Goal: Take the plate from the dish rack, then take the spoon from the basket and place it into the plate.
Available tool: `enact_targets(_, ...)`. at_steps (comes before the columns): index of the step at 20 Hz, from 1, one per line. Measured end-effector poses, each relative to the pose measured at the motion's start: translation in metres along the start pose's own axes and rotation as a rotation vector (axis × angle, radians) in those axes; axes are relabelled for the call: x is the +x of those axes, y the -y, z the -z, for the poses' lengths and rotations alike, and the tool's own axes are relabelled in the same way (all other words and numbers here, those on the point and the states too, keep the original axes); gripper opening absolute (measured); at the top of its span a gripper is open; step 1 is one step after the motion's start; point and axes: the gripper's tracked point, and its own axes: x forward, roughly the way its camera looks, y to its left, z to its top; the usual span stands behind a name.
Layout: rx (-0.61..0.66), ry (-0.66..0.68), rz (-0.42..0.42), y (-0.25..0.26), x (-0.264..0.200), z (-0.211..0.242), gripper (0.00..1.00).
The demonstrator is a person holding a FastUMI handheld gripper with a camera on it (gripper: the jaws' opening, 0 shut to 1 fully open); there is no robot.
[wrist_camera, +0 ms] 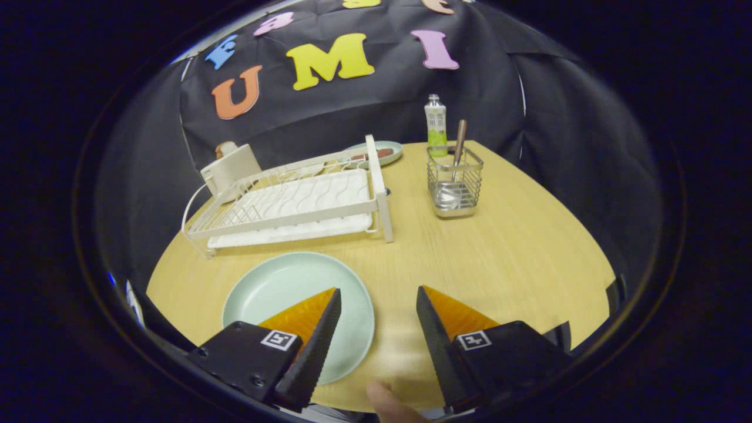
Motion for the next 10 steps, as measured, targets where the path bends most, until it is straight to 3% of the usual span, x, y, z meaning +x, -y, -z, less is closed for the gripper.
enact_targets(6,-0.043,0.183,0.043,0.03,-0.006,-0.046,0.94)
enact_targets(10,-0.055,0.264,-0.012,0.045,0.001,-0.084,0.95)
